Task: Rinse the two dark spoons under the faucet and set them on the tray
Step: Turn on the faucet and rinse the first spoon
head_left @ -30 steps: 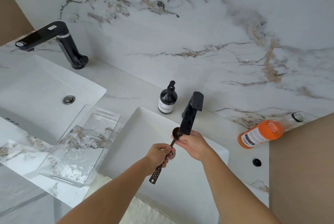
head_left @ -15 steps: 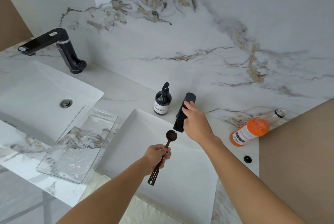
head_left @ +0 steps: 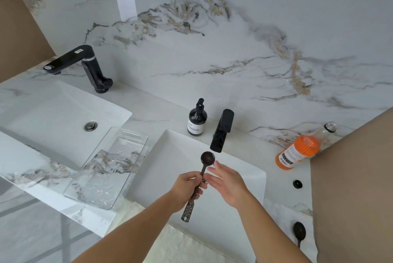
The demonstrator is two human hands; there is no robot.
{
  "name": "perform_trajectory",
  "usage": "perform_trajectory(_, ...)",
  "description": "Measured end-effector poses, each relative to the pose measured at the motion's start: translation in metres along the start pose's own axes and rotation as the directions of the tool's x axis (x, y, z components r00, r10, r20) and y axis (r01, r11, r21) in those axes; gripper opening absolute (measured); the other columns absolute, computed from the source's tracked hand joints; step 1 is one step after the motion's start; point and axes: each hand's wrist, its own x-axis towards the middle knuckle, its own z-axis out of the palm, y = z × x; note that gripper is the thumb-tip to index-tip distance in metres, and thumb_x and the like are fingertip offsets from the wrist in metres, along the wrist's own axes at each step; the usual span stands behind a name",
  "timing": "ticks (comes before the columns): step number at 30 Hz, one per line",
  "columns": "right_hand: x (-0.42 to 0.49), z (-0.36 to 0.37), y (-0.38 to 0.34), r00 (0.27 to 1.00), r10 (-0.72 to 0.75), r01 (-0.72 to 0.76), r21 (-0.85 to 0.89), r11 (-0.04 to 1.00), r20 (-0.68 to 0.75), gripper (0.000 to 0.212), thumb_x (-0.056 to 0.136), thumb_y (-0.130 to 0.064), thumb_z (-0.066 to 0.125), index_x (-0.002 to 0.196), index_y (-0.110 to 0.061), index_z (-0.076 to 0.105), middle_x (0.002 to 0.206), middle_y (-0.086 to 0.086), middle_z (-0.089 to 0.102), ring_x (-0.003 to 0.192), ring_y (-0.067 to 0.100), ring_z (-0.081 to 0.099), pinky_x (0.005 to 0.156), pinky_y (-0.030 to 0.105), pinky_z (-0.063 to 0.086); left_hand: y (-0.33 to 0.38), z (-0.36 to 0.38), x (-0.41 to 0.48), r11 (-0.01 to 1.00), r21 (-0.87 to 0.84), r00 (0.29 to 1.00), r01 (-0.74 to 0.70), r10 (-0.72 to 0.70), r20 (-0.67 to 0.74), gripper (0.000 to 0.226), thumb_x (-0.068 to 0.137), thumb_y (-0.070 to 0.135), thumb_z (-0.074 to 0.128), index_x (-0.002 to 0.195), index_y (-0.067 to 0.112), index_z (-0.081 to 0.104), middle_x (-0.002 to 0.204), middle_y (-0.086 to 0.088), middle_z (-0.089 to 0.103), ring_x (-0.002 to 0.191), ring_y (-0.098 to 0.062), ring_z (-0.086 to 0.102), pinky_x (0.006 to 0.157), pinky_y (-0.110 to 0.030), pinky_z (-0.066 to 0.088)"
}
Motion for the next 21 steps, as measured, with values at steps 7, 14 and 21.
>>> perform_trajectory(7, -0.014, 0.019, -0.027, 0.939, -0.272, 0.275, 0.015, 0.961, 0.211, 0.028, 0.093, 0.000, 0.061, 0.120, 0.000, 0.067, 0.113, 0.019, 0.073, 0.097, 0.031, 0.072, 0.086, 0.033, 0.057, 0.015, -0.007, -0.007, 0.986, 0.061, 0.980, -0.155, 0.146, 0.133, 0.022, 0.103, 0.015, 0.046, 0.108, 0.007, 0.065, 0.101, -0.011, 0.069, 0.089, -0.022, 0.068, 0.076, -0.022, 0.053)
perform_trajectory(14, -0.032, 0.029, -0.051, 0.837, -0.422, 0.398, 0.141, 0.907, 0.350, 0.026, 0.097, -0.001, 0.055, 0.114, -0.009, 0.072, 0.114, 0.014, 0.074, 0.105, 0.028, 0.072, 0.084, 0.028, 0.058, 0.063, -0.014, -0.020, 0.827, 0.383, 0.911, -0.412, 0.387, 0.143, 0.020, 0.100, 0.007, 0.048, 0.102, 0.000, 0.067, 0.091, -0.010, 0.070, 0.088, -0.017, 0.067, 0.085, -0.023, 0.054)
perform_trajectory(21, -0.035, 0.024, -0.050, 0.826, -0.416, 0.386, 0.156, 0.909, 0.380, 0.029, 0.098, -0.007, 0.054, 0.124, -0.010, 0.066, 0.121, 0.013, 0.072, 0.114, 0.029, 0.068, 0.095, 0.031, 0.056, 0.053, -0.013, -0.018, 0.575, 0.650, 0.756, -0.498, 0.654, 0.000, 0.019, 0.095, 0.021, 0.050, 0.087, 0.024, 0.067, 0.067, 0.013, 0.065, 0.057, -0.014, 0.057, 0.062, -0.032, 0.053)
